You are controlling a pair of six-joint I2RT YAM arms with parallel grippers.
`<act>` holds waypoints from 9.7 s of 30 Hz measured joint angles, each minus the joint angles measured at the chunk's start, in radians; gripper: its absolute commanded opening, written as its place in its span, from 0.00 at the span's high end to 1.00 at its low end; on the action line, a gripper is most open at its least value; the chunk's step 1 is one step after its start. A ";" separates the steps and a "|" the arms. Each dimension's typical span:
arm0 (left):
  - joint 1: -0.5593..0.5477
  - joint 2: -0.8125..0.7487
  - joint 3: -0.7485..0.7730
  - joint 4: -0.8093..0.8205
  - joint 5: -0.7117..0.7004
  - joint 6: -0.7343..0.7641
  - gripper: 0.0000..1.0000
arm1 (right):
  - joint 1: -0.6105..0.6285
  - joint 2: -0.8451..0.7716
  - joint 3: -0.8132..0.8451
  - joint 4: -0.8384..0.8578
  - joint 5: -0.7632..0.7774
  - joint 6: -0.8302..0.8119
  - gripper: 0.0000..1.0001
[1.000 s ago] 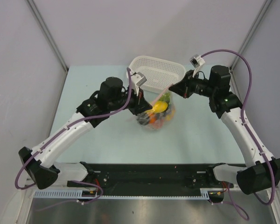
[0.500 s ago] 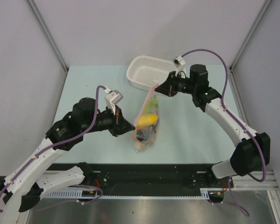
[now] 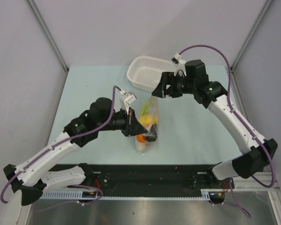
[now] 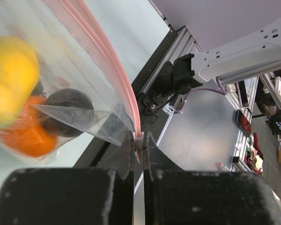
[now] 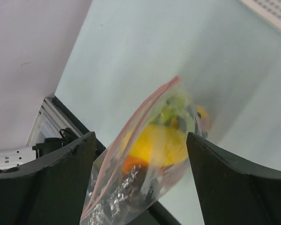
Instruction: Open the zip-top bag and remove the fake food
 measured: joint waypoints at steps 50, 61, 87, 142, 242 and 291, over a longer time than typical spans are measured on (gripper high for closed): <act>0.006 0.287 0.428 -0.229 -0.311 -0.040 0.27 | 0.159 -0.169 -0.140 -0.097 0.209 0.320 1.00; 0.006 0.501 0.525 -0.361 -0.505 -0.038 0.54 | 0.187 -0.180 -0.126 -0.151 0.269 0.352 1.00; 0.008 0.332 0.375 -0.185 -0.409 0.002 1.00 | 0.243 -0.137 0.155 -0.589 0.550 0.105 0.57; -0.031 0.392 0.259 -0.063 -0.474 -0.132 1.00 | 0.224 -0.058 -0.552 0.235 0.381 0.844 0.37; -0.048 0.203 0.232 -0.197 -0.618 -0.124 1.00 | 0.462 -0.283 -0.066 -0.200 0.713 0.128 0.92; -0.061 0.376 0.156 -0.065 -0.437 -0.153 1.00 | 0.380 -0.072 -0.638 0.070 0.472 0.257 0.40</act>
